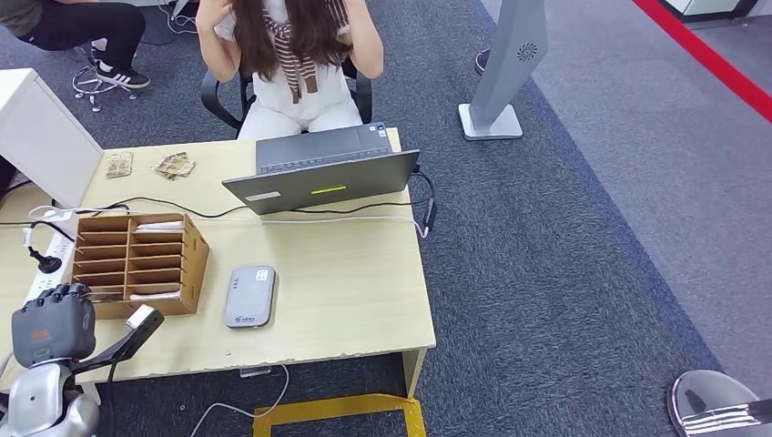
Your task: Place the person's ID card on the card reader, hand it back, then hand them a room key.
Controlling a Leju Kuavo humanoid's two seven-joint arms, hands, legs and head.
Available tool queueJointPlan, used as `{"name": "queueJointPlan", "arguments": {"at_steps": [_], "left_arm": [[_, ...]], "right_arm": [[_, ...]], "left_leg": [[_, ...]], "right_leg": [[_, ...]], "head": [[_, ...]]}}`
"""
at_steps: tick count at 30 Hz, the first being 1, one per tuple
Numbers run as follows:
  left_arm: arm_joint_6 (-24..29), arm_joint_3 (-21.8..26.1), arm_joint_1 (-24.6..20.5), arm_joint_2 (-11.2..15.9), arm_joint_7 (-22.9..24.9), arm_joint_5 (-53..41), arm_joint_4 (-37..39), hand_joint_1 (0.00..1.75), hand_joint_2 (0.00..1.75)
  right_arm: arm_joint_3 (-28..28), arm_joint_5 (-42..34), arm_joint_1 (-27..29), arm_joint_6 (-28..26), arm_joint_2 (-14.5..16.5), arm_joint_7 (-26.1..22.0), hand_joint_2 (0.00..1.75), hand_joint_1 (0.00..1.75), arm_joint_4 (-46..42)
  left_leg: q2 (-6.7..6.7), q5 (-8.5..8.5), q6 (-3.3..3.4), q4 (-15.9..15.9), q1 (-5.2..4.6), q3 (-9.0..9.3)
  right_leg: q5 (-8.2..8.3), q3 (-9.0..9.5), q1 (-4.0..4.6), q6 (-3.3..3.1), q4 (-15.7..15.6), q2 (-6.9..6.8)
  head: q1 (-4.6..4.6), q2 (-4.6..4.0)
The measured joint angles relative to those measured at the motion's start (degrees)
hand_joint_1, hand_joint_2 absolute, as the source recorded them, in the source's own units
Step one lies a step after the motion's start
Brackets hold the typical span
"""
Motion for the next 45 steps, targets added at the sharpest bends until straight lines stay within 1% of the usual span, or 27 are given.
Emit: {"name": "queueJointPlan", "arguments": {"at_steps": [19, 25, 28, 31, 38, 43, 45], "left_arm": [[0.1, 0.0, -0.2, 0.0, -1.1, 2.1, 0.5, 1.75, 1.75], [0.1, -0.1, 0.4, 0.0, -2.7, 4.6, -0.8, 1.75, 1.75], [-0.1, -0.7, 2.0, -0.2, -3.2, 6.2, -4.6, 1.75, 1.75], [-1.2, -1.6, 4.1, -0.4, -2.6, 6.5, -10.1, 1.75, 1.75], [-8.4, -6.0, 11.1, -0.7, 0.3, 5.3, -28.3, 1.75, 1.75], [-11.0, -9.0, 14.8, -0.5, 1.2, 5.8, -39.0, 1.75, 1.75], [-11.6, -10.3, 15.3, -0.4, 1.3, 6.6, -42.2, 1.75, 1.75]], "right_arm": [[0.0, -0.3, 0.0, -0.1, 0.0, -0.4, 1.75, 0.0, 0.0], [0.0, -0.7, 0.0, -0.2, 0.0, -0.5, 1.75, 0.0, 0.0], [0.0, -1.2, 0.0, -0.5, 0.0, -0.7, 1.75, 0.0, 0.0], [0.0, -1.8, 0.1, -0.8, 0.0, -0.9, 1.75, 0.0, 0.0], [-0.3, -2.9, 0.6, -0.9, -0.1, -1.1, 1.75, 0.0, 0.0], [-0.7, -3.5, 0.7, -0.9, -0.1, -1.2, 1.75, 0.0, 0.0], [-0.7, -3.5, 0.8, -0.9, -0.1, -1.4, 1.75, 0.0, 0.0]], "left_leg": [[0.0, 0.0, 0.0, 0.0, 0.0, 0.0], [0.01, 0.0, 0.0, 0.0, 0.0, 0.0], [0.01, 0.0, 0.0, 0.0, 0.0, 0.0], [-0.01, 0.0, 0.0, 0.0, 0.0, -0.01], [0.03, -0.07, -0.01, 0.0, -0.02, -0.01], [0.03, -0.08, -0.01, 0.0, -0.02, 0.0], [0.0, -0.07, -0.01, 0.0, -0.02, 0.0]], "right_leg": [[0.0, 0.01, 0.0, 0.0, 0.0, -0.01], [0.0, 0.0, 0.0, 0.0, 0.0, 0.0], [0.0, 0.0, 0.0, 0.0, 0.0, 0.01], [0.0, 0.0, 0.0, 0.0, 0.0, 0.01], [-0.01, -0.02, -0.02, 0.01, 0.0, 0.06], [-0.01, -0.03, -0.02, 0.01, 0.0, 0.06], [-0.01, -0.03, -0.01, 0.01, 0.0, 0.03]], "head": [[0.01, 0.0], [0.0, 0.0], [0.0, 0.0], [0.01, 0.0], [0.03, 0.0], [0.01, 0.0], [0.02, 0.0]]}}
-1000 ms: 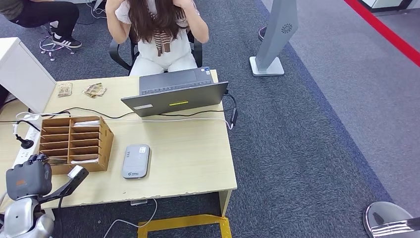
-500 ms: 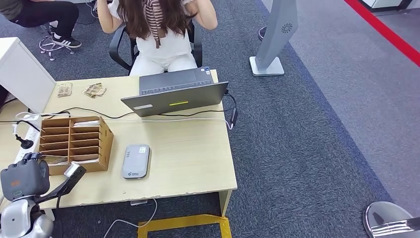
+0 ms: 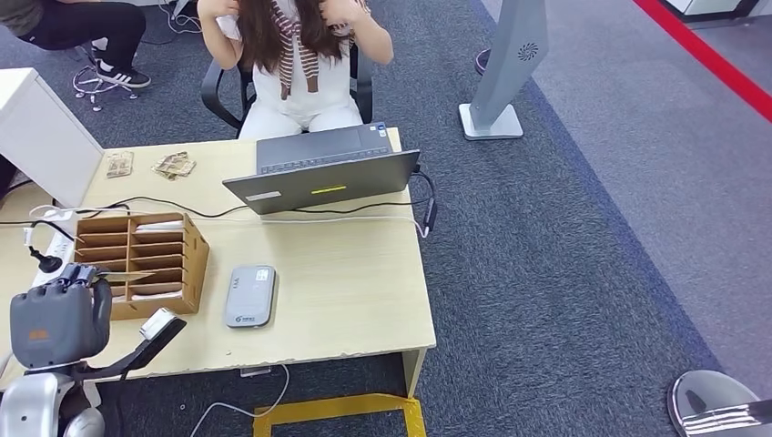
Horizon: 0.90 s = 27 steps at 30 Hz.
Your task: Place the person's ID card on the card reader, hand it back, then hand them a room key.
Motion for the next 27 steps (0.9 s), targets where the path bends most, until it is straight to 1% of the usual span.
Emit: {"name": "queueJointPlan", "arguments": {"at_steps": [3, 5, 7, 12, 15, 18, 22, 27], "left_arm": [[-0.7, -1.5, -2.0, 0.0, 0.7, 0.8, -2.2, 1.75, 1.75], [-0.3, -2.1, -5.3, 0.0, 1.1, 0.5, -1.7, 1.75, 1.75], [1.4, -2.6, -10.0, -0.1, 1.1, -0.4, 1.0, 1.75, 1.75], [5.1, -3.4, -22.2, -0.3, 1.7, -4.0, 12.6, 1.75, 1.75], [5.7, -3.7, -29.2, -0.6, 3.3, -6.7, 20.8, 1.75, 1.75], [6.0, -4.1, -35.1, -1.1, 4.5, -8.3, 28.5, 1.75, 1.75], [5.8, -4.4, -41.0, -1.7, 6.3, -9.6, 36.7, 1.75, 1.75], [3.1, -4.5, -46.4, -2.0, 8.4, -10.1, 44.6, 1.75, 1.75]], "right_arm": [[0.0, 0.8, -0.1, 0.1, 0.0, -0.1, 1.75, 0.0, 0.0], [0.1, 1.7, -0.2, 0.3, 0.0, 0.1, 1.75, 0.0, 0.0], [0.3, 2.7, -0.6, 0.7, 0.0, 0.5, 1.75, 0.0, 0.0], [1.3, 4.3, -1.8, 1.4, 0.0, 1.5, 1.75, 0.0, 0.0], [1.9, 4.9, -2.4, 1.5, 0.1, 2.0, 1.75, 0.0, 0.0], [2.5, 5.3, -2.9, 1.9, 0.1, 2.4, 1.75, 0.0, 0.0], [3.3, 5.8, -3.2, 2.1, 0.2, 2.8, 1.75, 0.0, 0.0], [3.7, 6.0, -3.6, 2.1, 0.2, 3.0, 1.75, 0.0, 0.0]], "left_leg": [[-0.03, 0.03, 0.01, 0.0, 0.01, 0.01], [-0.06, 0.09, 0.02, 0.0, 0.01, 0.0], [-0.11, 0.17, 0.0, 0.0, 0.01, 0.0], [-0.11, 0.31, -0.03, 0.0, 0.01, 0.01], [-0.11, 0.34, -0.01, 0.0, 0.01, 0.01], [-0.1, 0.33, -0.01, 0.0, 0.01, 0.0], [-0.09, 0.33, -0.01, 0.0, 0.0, -0.01], [-0.09, 0.33, -0.01, 0.0, 0.0, -0.03]], "right_leg": [[0.01, 0.01, 0.0, 0.0, 0.0, -0.04], [0.04, 0.02, 0.01, 0.0, 0.0, -0.08], [0.12, 0.04, 0.01, -0.02, 0.0, -0.13], [0.25, 0.03, 0.01, -0.04, 0.0, -0.11], [0.28, 0.03, 0.01, -0.03, 0.0, -0.11], [0.29, 0.03, 0.01, -0.02, 0.0, -0.08], [0.28, 0.02, 0.01, -0.02, 0.0, -0.07], [0.28, 0.0, 0.01, -0.02, 0.0, -0.07]], "head": [[0.02, 0.0], [0.03, 0.0], [0.03, 0.0], [0.02, 0.0], [0.01, 0.0], [0.01, 0.0], [0.01, 0.0], [0.0, 0.0]]}}
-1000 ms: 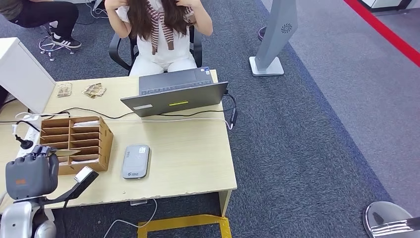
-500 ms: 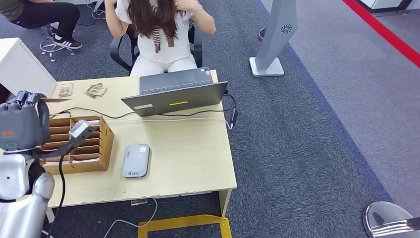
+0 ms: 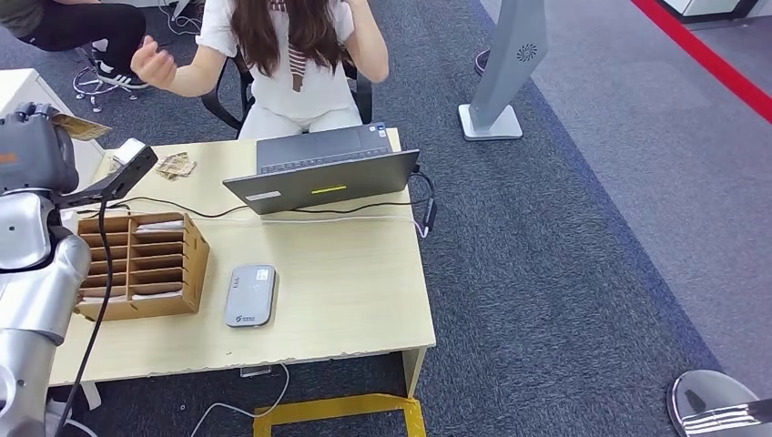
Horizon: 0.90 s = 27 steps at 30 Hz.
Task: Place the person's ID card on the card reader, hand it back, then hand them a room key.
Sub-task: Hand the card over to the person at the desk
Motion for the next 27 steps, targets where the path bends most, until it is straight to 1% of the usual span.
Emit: {"name": "queueJointPlan", "arguments": {"at_steps": [6, 13, 17, 23, 27], "left_arm": [[-0.6, -0.7, -3.3, -0.6, 1.1, -0.1, 4.8, 1.75, 1.75], [-0.6, -1.0, -4.2, -0.8, 1.3, -0.1, 6.6, 1.75, 1.75], [0.4, -1.0, -4.3, -0.9, 1.3, 0.0, 7.1, 0.0, 1.75], [2.6, -1.0, -4.3, -0.8, 1.0, 0.3, 7.2, 0.0, 1.75], [5.7, -0.9, -4.0, -0.7, -1.1, 1.6, 7.1, 0.0, 1.75]], "right_arm": [[0.3, 0.0, -0.1, 0.0, 0.0, 0.0, 1.75, 0.0, 0.0], [0.5, 0.0, -0.1, -0.1, 0.0, 0.2, 1.75, 0.0, 0.0], [0.7, -0.1, -0.1, -0.1, 0.0, 0.2, 1.75, 0.0, 0.0], [0.7, -0.2, -0.1, -0.1, 0.0, 0.2, 1.75, 0.0, 0.0], [0.7, -0.7, 0.0, -0.2, 0.0, 0.1, 1.75, 0.0, 0.0]], "left_leg": [[0.0, 0.0, 0.0, 0.0, 0.0, -0.01], [-0.01, 0.0, 0.0, 0.0, 0.0, -0.01], [0.0, 0.0, 0.0, 0.0, 0.0, -0.01], [-0.01, 0.0, 0.0, 0.0, 0.0, -0.02], [-0.01, 0.0, 0.0, 0.0, 0.0, -0.03]], "right_leg": [[0.0, 0.0, 0.0, 0.0, 0.0, 0.0], [0.0, 0.0, 0.0, 0.0, 0.0, 0.0], [0.0, 0.0, 0.0, 0.0, 0.0, 0.0], [0.0, 0.0, 0.0, 0.0, 0.0, -0.01], [0.0, 0.01, 0.0, 0.0, 0.0, -0.01]], "head": [[0.01, 0.0], [0.01, 0.0], [0.01, 0.0], [0.01, 0.0], [0.01, 0.0]]}}
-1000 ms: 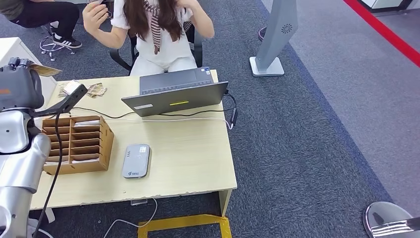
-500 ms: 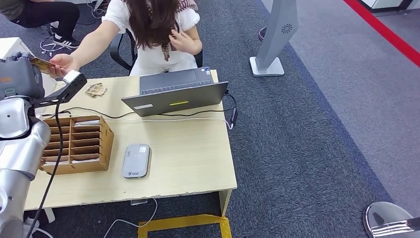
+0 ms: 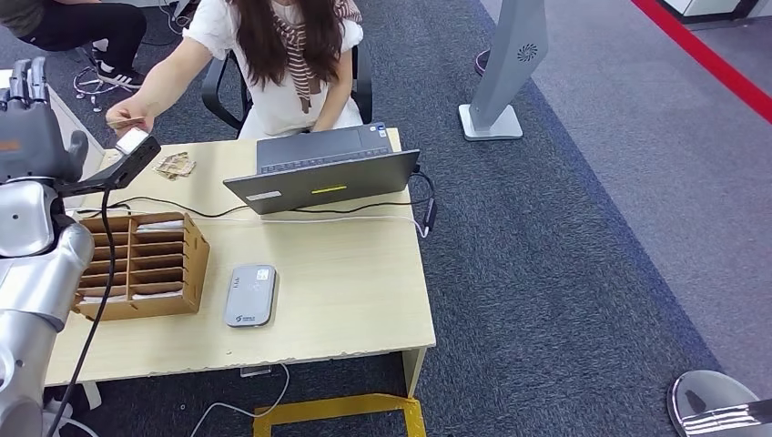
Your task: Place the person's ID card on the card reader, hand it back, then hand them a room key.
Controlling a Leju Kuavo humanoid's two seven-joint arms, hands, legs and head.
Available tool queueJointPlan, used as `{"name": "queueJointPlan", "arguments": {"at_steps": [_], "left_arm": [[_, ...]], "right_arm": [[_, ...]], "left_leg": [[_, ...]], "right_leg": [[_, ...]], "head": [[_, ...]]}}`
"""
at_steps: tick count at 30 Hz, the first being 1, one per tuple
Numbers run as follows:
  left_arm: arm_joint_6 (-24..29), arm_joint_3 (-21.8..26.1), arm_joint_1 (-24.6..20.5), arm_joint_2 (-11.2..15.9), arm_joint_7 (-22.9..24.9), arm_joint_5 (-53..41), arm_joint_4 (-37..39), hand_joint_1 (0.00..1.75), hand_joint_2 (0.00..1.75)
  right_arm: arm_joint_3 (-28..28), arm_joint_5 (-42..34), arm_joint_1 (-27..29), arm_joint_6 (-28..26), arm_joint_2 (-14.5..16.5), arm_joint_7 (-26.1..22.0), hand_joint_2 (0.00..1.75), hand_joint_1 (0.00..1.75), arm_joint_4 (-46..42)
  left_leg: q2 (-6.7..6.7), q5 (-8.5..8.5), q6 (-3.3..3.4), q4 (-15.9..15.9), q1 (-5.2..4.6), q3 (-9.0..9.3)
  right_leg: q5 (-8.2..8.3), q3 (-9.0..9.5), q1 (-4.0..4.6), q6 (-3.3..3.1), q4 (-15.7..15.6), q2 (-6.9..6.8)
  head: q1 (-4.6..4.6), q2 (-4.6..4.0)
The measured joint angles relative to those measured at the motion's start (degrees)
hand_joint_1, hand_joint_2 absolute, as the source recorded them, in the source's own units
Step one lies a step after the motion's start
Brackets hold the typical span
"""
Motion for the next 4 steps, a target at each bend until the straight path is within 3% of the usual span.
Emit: {"name": "queueJointPlan", "arguments": {"at_steps": [4], "left_arm": [[1.1, 0.0, 0.7, 0.1, -0.6, 0.4, 0.0, 0.0, 1.75]], "right_arm": [[0.0, -0.1, 0.1, 0.0, 0.0, -0.1, 1.75, 0.0, 0.0]], "left_leg": [[0.0, 0.0, 0.0, 0.0, 0.0, 0.0]], "right_leg": [[0.0, 0.0, 0.0, 0.0, 0.0, 0.0]], "head": [[0.0, 0.0]]}}
